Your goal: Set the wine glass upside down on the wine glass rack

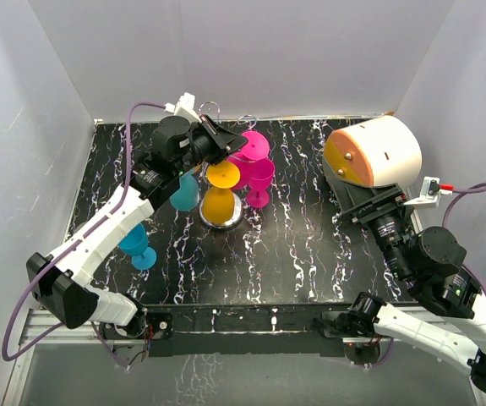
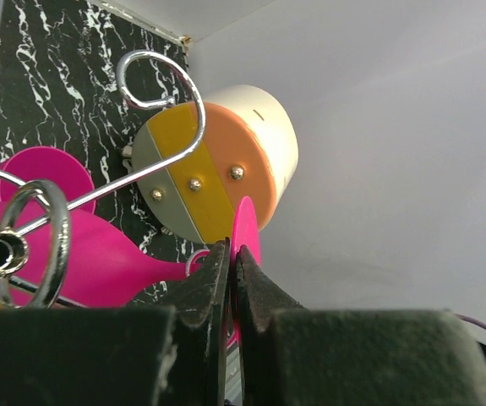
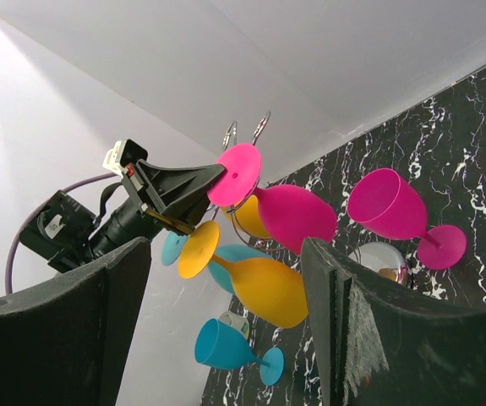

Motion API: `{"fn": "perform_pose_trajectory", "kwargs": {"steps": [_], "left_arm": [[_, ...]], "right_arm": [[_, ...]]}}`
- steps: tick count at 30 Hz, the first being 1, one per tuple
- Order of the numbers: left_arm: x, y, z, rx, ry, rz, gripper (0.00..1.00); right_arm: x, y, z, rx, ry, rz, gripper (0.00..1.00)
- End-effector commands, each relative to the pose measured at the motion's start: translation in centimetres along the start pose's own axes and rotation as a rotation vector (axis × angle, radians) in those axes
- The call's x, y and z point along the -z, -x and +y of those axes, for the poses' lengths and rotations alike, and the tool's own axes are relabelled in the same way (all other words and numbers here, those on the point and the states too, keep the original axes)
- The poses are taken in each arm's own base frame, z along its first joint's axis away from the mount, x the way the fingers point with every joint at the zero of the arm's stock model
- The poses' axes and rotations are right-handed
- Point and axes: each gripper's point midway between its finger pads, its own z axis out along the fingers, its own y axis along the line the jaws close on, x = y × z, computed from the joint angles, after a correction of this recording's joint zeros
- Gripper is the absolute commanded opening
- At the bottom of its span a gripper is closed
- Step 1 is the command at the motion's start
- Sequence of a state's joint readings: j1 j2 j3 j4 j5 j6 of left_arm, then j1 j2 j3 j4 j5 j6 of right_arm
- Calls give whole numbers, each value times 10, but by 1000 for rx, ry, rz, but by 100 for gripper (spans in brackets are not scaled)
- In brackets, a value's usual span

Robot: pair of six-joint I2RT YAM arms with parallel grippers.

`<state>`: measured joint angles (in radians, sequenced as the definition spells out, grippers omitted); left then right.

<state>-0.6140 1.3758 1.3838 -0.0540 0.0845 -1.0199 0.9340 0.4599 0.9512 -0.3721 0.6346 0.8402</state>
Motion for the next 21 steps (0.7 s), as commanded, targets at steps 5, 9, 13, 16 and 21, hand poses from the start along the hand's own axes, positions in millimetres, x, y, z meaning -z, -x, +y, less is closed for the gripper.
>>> {"fn": "perform_pose_trajectory", "kwargs": {"steps": [5,9,13,16,21], "left_arm": [[11,21,4,-25,33,-67,11],[12,23,5,-36,45,-66,15],[14,25,7,-33,62,-66,22],[16,25,7,-27,63,-66,27],[21,27,6,-30,67,-75,33]], "right_arm": [[-1,3,0,0,-6,-17,70],[-1,1,-1,-3,-7,-14,70],[-2,-1,-3,0,-12,-12,70],[-3,-3,-4,6,-16,-7,70],[-5,-5,-5,14,-24,0,70]]}}
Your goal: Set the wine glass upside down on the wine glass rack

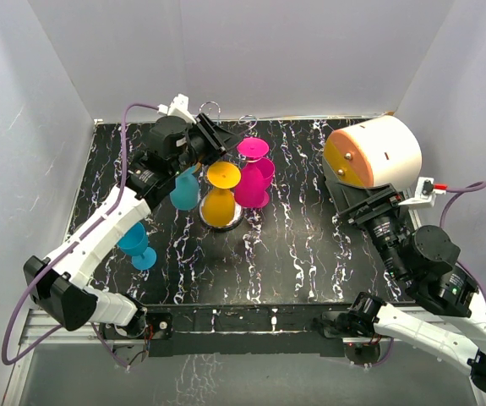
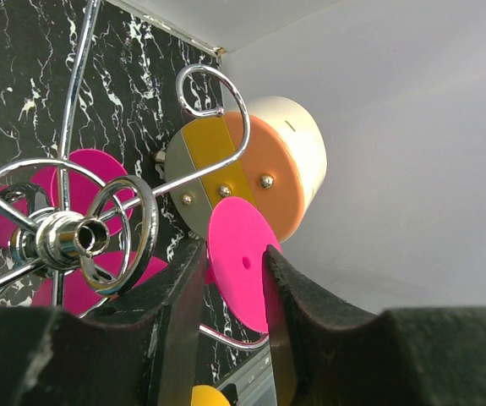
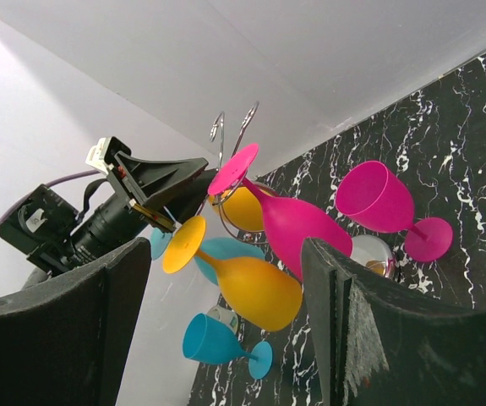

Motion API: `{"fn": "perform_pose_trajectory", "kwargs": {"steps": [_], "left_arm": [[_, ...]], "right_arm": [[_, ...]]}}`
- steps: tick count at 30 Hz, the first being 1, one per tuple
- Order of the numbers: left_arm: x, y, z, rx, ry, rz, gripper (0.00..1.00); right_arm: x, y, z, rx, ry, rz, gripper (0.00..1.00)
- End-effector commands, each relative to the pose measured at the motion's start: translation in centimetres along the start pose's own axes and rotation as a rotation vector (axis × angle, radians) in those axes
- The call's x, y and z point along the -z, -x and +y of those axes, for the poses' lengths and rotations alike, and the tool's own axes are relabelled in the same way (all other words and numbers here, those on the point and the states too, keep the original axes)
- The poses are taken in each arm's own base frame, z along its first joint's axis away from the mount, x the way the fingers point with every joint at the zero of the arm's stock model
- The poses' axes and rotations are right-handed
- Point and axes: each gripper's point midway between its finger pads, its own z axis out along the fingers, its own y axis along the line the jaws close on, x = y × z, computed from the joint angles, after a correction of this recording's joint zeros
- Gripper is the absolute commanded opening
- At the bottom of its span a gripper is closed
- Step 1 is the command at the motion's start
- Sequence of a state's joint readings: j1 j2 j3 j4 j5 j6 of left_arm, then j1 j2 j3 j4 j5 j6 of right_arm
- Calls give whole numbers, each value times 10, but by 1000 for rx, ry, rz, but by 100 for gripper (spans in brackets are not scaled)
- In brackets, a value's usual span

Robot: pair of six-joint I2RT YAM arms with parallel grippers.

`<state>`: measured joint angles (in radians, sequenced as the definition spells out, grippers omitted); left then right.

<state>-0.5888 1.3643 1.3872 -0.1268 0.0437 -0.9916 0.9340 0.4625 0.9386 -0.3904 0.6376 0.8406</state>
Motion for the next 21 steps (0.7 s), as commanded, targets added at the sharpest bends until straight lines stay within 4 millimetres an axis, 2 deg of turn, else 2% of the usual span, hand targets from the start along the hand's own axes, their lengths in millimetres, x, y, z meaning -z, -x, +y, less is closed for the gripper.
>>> {"fn": "perform_pose_trajectory", "kwargs": {"steps": [1,9,16,21], "left_arm": [[19,19,-13,-10,-17,-52,34],[31,25,-17,-35,-22,-76,39],[41,33,-39,-121,-102,-86,47],[50,43,-49,-227,-117,-107,50]], "right_arm": [[-4,1,2,-5,-5,-15,70],[-7,-5,-5,12,-33,-7,70],[-22,-29,-26,122,-126,37,71],[-37,-48,-38,261,-256,122,71]]}}
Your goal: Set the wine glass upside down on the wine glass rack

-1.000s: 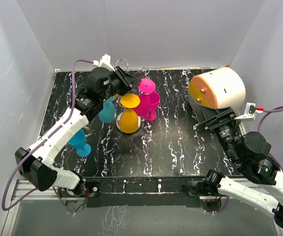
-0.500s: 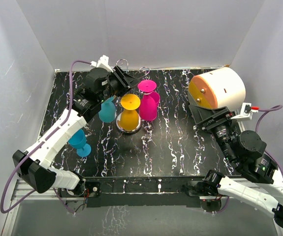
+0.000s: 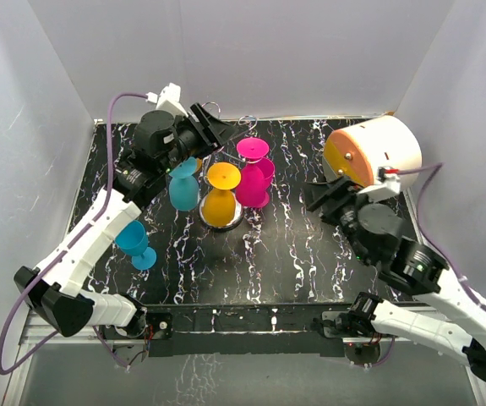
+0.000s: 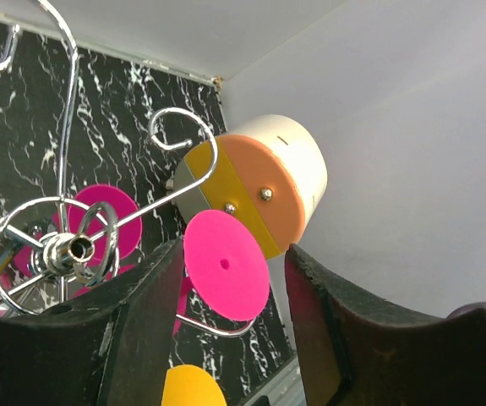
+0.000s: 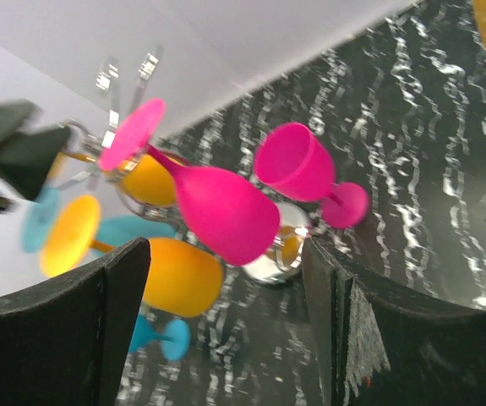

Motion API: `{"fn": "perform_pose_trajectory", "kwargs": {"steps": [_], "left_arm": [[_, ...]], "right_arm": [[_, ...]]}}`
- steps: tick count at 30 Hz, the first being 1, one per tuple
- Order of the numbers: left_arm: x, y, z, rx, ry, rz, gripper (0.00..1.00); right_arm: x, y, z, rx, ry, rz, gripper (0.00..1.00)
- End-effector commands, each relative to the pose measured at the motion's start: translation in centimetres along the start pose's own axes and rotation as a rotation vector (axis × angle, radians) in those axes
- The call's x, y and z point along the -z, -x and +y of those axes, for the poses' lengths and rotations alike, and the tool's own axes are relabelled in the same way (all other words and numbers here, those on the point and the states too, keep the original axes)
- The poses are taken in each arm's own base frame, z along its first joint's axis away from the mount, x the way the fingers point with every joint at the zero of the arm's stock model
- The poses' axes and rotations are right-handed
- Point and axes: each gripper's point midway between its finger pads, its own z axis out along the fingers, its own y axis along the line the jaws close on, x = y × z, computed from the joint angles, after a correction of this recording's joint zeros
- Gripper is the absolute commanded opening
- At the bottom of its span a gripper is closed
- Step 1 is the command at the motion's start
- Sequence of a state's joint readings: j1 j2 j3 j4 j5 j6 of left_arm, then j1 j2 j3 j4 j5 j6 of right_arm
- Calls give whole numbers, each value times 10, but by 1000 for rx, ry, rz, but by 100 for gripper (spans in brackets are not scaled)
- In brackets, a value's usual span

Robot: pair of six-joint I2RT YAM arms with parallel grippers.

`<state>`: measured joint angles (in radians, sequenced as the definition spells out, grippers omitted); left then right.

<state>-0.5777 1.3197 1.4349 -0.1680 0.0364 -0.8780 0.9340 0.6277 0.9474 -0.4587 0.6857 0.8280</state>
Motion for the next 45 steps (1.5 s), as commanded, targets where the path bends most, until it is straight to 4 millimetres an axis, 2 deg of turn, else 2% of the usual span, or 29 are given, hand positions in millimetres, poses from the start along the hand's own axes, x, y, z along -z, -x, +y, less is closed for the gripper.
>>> {"fn": "perform_pose_trajectory", "kwargs": {"steps": [1,4,7,14,19,23,29,34,42,45], "left_arm": [[30,31,-31,-139,-77,-75,51],[48,43,-28,-227,-45,-126,54],[71,57,-20,-301,1,-194,57],[141,80,-14,-461,23,-359,64],[188,84,-1,-578,43,-450,70],[214,83,13,-644,81,-487,74],[232,76,29,-672,121,-489,76],[237,74,34,-672,130,-491,76],[242,64,20,-695,18,-488,77],[242,63,20,-697,17,-486,77]], "right_arm": [[-14,-10,-7,140,-121,56,71],[-23,-19,-12,215,-186,91,71],[-32,-24,-9,249,-207,104,72],[-62,-30,-2,246,-283,141,71],[-99,-29,-20,173,-256,214,71],[-125,-36,-30,104,-160,289,70],[-166,-73,-50,182,-184,453,63],[-196,-88,-73,286,-265,504,53],[-214,-93,-82,339,-296,519,51],[-218,-96,-85,346,-302,524,51]]}}
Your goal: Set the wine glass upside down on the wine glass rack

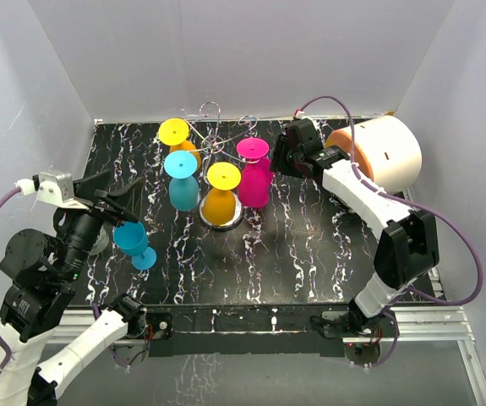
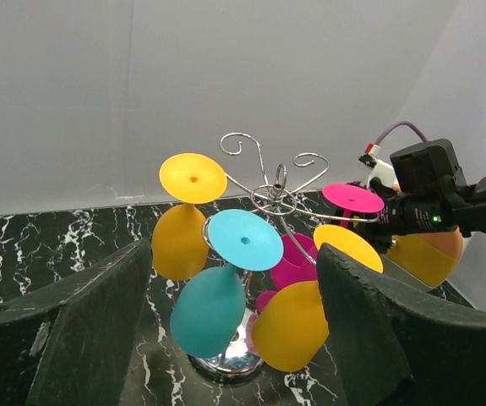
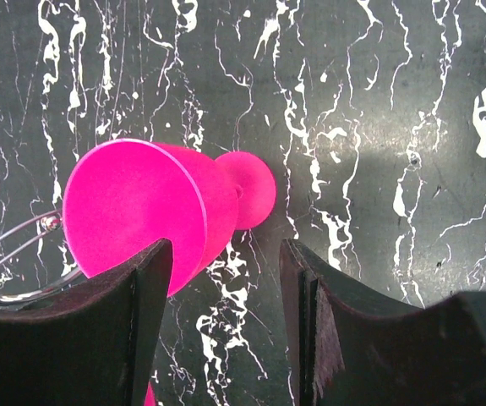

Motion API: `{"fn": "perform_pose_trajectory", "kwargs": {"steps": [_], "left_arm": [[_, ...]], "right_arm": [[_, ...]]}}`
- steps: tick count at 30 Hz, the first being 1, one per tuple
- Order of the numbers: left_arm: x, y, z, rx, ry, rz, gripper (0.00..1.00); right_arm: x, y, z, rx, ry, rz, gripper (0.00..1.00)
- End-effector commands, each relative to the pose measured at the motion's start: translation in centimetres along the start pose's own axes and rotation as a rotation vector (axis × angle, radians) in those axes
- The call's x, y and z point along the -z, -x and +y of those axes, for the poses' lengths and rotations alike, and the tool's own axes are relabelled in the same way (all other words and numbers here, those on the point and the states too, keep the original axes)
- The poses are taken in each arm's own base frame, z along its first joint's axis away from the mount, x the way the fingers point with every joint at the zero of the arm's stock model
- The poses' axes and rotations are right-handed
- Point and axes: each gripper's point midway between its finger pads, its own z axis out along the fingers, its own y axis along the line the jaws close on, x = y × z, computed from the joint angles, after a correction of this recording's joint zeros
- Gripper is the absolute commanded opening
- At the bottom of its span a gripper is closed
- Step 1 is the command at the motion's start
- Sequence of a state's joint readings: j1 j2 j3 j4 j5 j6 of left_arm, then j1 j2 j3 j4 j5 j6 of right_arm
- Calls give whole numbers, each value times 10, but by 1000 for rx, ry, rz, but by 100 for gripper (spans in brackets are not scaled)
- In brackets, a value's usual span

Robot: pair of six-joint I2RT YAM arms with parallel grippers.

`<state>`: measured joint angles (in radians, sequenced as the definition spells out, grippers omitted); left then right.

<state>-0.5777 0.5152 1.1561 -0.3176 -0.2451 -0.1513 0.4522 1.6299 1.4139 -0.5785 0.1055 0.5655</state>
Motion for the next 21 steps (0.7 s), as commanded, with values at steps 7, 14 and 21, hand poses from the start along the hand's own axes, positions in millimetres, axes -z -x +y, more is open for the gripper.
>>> {"fn": "perform_pose_trajectory", "kwargs": {"steps": [7,14,21], "left_arm": [[2,6,-4,-15,-29,-21,77],[5,13,-7,-3,-47,-43,78],[5,18,-15,11,-85,-54,78]], "right_arm": [[-9,21,7,63,-2,-43,42],[-16,16,2,126,-44,-4,24],[-6,29,-13,133,-132,-69,0]]}}
